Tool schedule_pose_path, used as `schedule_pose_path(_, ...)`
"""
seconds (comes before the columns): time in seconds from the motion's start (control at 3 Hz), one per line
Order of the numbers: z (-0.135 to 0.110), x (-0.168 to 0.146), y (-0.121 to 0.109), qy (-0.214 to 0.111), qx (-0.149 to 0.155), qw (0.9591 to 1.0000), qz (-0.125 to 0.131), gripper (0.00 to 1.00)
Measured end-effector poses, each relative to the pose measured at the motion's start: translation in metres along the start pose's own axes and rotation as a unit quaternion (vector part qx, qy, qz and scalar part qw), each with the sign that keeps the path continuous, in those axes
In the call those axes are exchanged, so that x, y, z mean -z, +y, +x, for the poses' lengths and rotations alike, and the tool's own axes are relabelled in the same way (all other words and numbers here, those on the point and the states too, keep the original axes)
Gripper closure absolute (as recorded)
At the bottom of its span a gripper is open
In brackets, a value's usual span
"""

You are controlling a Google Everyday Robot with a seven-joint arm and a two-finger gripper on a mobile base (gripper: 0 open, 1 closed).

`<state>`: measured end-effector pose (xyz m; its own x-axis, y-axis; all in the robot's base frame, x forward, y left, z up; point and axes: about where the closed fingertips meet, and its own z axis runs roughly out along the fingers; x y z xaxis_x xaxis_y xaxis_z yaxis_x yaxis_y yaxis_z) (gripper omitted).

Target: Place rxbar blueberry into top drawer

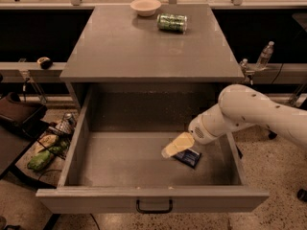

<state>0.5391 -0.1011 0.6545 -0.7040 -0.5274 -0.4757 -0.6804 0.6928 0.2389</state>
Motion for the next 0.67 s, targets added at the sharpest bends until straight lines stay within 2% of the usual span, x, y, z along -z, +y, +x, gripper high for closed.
schedule_pose_path(0.33,-0.021,0.03,0.018,0.022,0.051,0.9982,-0.021,0.0)
schedule_pose_path(0.67,-0.018,0.088,0.033,0.063,0.103,0.9925,-0.019,0.0)
